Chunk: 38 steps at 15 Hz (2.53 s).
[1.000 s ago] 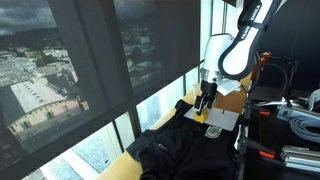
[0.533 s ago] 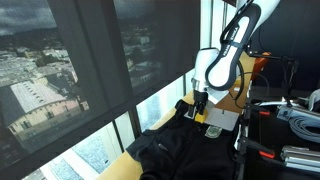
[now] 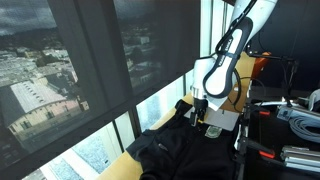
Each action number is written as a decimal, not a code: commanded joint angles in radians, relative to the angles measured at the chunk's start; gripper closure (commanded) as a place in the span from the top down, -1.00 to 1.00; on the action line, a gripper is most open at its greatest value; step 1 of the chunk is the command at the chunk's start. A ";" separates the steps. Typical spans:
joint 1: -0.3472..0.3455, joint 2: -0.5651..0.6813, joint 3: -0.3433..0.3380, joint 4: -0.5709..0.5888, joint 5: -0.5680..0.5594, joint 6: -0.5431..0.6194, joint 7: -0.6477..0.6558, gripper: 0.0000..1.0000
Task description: Close the zipper on the black jumper.
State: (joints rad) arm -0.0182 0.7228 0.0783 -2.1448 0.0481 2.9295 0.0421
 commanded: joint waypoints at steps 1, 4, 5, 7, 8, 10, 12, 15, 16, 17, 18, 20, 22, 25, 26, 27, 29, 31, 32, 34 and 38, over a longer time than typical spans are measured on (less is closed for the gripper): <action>0.004 0.012 -0.006 0.011 -0.003 -0.008 -0.022 1.00; 0.005 0.038 -0.007 0.021 -0.002 0.008 -0.024 1.00; 0.008 0.046 -0.012 0.025 -0.005 0.012 -0.023 1.00; 0.007 0.064 -0.020 0.040 -0.008 0.014 -0.027 1.00; 0.005 0.072 -0.024 0.049 -0.008 0.020 -0.027 1.00; 0.003 0.088 -0.031 0.064 -0.009 0.031 -0.030 1.00; 0.007 0.104 -0.037 0.081 -0.010 0.032 -0.028 1.00; 0.008 0.123 -0.040 0.097 -0.009 0.033 -0.027 1.00; 0.006 0.126 -0.038 0.101 -0.008 0.030 -0.026 1.00; 0.006 0.128 -0.037 0.106 -0.006 0.028 -0.024 1.00; 0.003 0.131 -0.034 0.111 -0.004 0.025 -0.023 0.50; 0.003 0.138 -0.035 0.118 -0.004 0.028 -0.023 0.31; 0.002 0.139 -0.035 0.120 -0.003 0.027 -0.023 -0.03; 0.004 0.138 -0.037 0.122 -0.003 0.025 -0.021 -0.46; 0.005 0.138 -0.037 0.122 -0.003 0.025 -0.020 -0.59; 0.006 0.137 -0.037 0.122 -0.003 0.024 -0.019 -0.76; 0.008 0.139 -0.042 0.126 -0.002 0.020 -0.016 -1.00; 0.008 0.140 -0.047 0.130 -0.002 0.016 -0.014 -1.00; 0.009 0.138 -0.049 0.129 -0.002 0.016 -0.013 -0.96; 0.013 0.136 -0.052 0.126 -0.003 0.017 -0.011 -0.96; 0.038 0.129 -0.054 0.124 -0.004 0.025 0.000 -0.96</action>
State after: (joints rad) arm -0.0129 0.8485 0.0389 -2.0336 0.0472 2.9444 0.0264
